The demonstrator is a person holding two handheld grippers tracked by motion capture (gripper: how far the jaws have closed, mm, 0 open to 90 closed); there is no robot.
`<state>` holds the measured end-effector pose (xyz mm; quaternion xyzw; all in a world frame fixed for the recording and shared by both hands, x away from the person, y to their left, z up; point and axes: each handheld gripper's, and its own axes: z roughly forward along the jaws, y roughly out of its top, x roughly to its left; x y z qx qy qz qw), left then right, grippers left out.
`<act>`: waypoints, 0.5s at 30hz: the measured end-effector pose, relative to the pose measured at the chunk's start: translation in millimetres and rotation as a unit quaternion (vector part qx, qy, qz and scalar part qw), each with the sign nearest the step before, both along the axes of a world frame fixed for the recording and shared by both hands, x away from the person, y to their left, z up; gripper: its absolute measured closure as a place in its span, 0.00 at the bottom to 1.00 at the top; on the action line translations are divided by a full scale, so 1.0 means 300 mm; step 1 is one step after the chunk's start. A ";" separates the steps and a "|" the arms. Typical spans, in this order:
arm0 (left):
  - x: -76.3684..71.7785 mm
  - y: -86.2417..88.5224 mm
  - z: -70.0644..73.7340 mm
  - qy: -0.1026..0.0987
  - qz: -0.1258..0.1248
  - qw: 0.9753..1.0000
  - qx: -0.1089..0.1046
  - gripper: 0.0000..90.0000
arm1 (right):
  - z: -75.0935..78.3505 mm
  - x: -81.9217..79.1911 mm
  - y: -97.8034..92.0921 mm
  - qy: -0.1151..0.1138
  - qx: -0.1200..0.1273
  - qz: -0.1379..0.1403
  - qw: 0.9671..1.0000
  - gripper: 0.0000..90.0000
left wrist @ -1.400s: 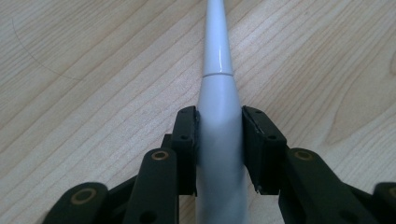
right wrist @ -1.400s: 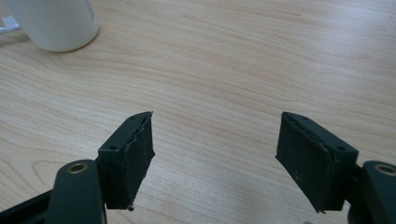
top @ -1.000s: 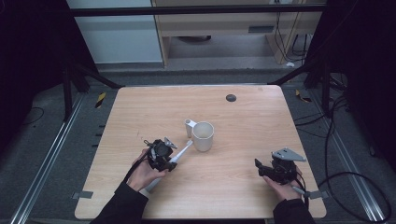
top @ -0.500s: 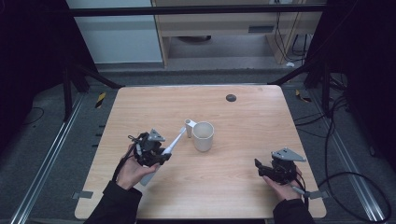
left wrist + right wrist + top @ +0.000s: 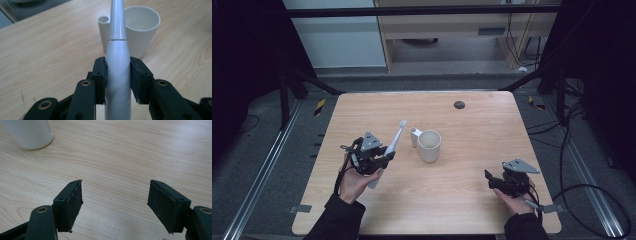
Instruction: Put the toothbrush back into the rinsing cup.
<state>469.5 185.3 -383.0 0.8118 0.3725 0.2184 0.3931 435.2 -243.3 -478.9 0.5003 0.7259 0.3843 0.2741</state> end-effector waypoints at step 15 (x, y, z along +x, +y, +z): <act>0.033 -0.034 0.063 -0.076 0.022 0.995 -0.053 0.74 | -0.003 -0.003 -0.002 -0.004 -0.001 -0.001 1.000 0.31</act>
